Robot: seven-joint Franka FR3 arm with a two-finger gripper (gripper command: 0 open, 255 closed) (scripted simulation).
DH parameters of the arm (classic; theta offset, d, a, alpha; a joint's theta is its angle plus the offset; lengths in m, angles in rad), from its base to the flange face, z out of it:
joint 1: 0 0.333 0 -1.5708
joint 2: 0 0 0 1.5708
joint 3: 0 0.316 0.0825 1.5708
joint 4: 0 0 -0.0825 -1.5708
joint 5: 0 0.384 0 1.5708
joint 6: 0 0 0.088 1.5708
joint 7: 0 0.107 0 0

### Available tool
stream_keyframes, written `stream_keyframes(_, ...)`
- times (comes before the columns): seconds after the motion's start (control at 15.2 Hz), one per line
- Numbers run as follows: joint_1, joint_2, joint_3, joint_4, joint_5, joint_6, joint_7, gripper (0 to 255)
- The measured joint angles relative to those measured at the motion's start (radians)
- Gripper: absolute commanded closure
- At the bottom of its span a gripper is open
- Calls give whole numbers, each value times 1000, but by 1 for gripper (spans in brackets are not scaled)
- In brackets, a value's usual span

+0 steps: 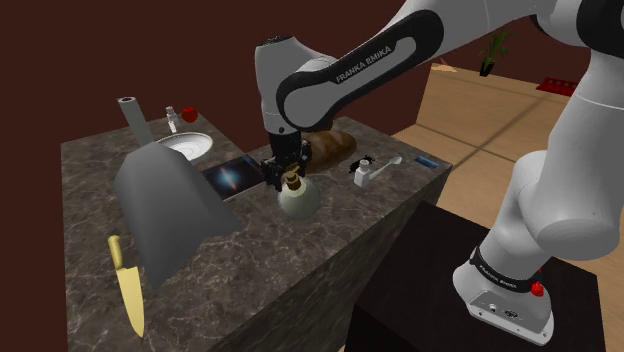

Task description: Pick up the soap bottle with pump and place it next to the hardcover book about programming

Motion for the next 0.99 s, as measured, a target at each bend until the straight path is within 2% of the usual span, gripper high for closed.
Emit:
stream_keyframes(0.26,0,1,0,0,0,0,0,0)
stream_keyframes(0.66,1,-39,2,76,7,-114,-5,0)
stream_keyframes(0.99,1,-41,2,81,8,-122,-5,0)
